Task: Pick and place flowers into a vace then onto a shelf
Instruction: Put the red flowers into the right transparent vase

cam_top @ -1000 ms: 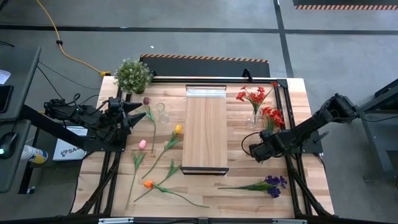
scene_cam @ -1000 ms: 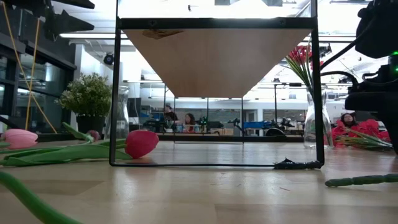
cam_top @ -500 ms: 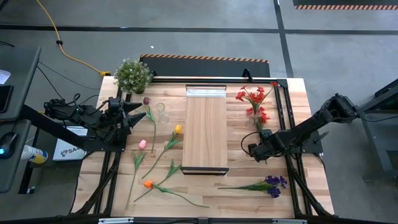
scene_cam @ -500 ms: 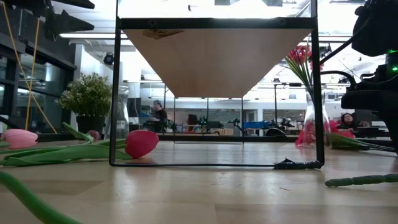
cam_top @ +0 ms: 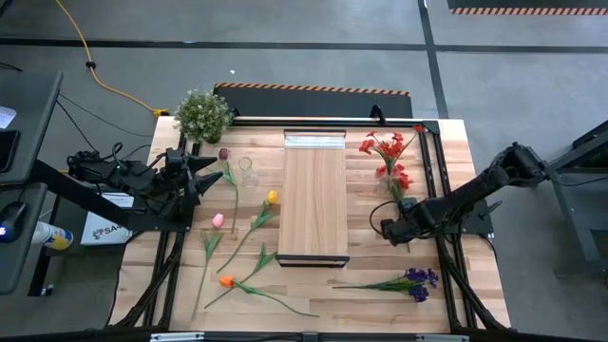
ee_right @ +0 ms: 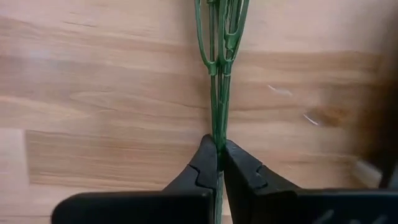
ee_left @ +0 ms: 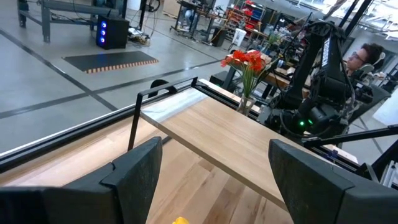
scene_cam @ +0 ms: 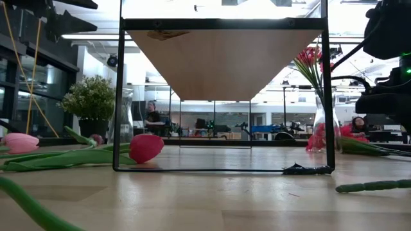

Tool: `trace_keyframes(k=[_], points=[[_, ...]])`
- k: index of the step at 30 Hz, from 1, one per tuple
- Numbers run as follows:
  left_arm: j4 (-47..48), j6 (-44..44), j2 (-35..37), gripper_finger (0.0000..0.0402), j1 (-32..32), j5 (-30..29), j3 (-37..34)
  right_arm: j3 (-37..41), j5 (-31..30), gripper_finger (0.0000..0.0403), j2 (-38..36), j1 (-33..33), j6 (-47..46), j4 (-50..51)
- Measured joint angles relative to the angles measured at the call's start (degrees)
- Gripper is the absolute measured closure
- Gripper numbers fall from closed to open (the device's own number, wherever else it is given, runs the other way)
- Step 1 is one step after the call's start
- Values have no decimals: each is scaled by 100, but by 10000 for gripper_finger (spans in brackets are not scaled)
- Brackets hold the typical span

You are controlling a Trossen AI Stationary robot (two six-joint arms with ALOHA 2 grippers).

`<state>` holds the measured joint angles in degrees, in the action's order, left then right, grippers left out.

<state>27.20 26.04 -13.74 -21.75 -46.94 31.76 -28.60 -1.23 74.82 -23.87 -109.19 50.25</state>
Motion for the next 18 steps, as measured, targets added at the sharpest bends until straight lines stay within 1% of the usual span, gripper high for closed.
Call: trace_keyframes(k=[2,3,11,14,18], points=[[0,0,-1,76,-1,0,-2,38,246,394,-131,74,-32,419],[0,0,1,76,0,0,1,46,267,395,-201,108,-41,434],[59,-2,1,76,0,-2,-2,8,198,398,-279,341,-51,419],[94,-2,1,76,-1,-2,-2,-89,42,400,-275,434,-49,491],[103,-2,1,76,-1,-2,-2,-376,43,399,-279,521,-50,751]])
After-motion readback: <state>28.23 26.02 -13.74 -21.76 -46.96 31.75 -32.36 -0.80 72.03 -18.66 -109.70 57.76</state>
